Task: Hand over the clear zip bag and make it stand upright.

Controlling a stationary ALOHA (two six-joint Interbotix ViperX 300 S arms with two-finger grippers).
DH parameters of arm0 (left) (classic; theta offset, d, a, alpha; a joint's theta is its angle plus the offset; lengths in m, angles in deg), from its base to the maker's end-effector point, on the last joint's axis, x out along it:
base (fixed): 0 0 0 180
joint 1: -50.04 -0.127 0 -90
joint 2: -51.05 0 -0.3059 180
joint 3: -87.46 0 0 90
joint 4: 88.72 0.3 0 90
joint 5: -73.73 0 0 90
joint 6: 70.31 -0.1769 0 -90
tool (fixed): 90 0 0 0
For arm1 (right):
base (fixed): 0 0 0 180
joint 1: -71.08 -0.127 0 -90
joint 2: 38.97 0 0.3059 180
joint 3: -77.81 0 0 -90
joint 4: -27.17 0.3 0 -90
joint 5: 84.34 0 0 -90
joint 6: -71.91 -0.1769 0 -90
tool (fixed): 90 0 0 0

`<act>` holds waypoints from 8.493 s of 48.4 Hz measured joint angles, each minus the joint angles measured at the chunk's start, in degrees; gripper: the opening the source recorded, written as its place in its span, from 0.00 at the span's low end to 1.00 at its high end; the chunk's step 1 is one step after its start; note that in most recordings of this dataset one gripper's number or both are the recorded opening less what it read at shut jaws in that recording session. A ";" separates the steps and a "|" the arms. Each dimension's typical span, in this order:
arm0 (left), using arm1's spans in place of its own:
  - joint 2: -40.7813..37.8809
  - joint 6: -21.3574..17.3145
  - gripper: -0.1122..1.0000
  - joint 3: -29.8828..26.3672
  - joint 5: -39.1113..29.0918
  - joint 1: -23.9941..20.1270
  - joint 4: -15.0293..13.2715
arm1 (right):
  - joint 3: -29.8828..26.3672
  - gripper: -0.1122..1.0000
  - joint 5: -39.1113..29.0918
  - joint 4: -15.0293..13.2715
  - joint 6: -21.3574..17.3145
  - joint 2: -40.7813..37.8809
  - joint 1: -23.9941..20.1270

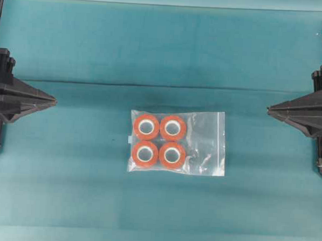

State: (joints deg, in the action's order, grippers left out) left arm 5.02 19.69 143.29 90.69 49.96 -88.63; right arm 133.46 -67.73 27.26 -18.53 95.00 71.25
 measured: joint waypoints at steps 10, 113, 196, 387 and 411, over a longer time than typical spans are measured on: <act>-3.78 0.88 0.09 -3.08 -0.18 0.44 0.26 | -0.18 0.10 -2.29 9.84 -4.31 -0.97 0.35; -14.59 1.23 0.09 -8.96 -6.68 -0.62 0.35 | -4.22 0.93 6.50 28.74 -61.00 -55.46 -5.71; -14.33 1.32 0.09 -8.96 -8.17 -0.53 0.35 | -5.98 0.11 13.80 32.61 -62.93 -59.85 -5.71; -11.34 5.62 0.09 -8.79 -11.78 -0.88 0.35 | -65.30 0.11 -82.35 19.60 13.71 -62.49 10.28; -11.51 9.76 0.09 -8.53 -14.24 -2.29 0.35 | -65.30 0.11 -82.44 19.34 15.56 -63.28 9.32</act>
State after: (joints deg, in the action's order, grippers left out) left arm -6.49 29.45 134.77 76.45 47.67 -88.28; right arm 68.16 -150.17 46.60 -2.98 31.72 80.57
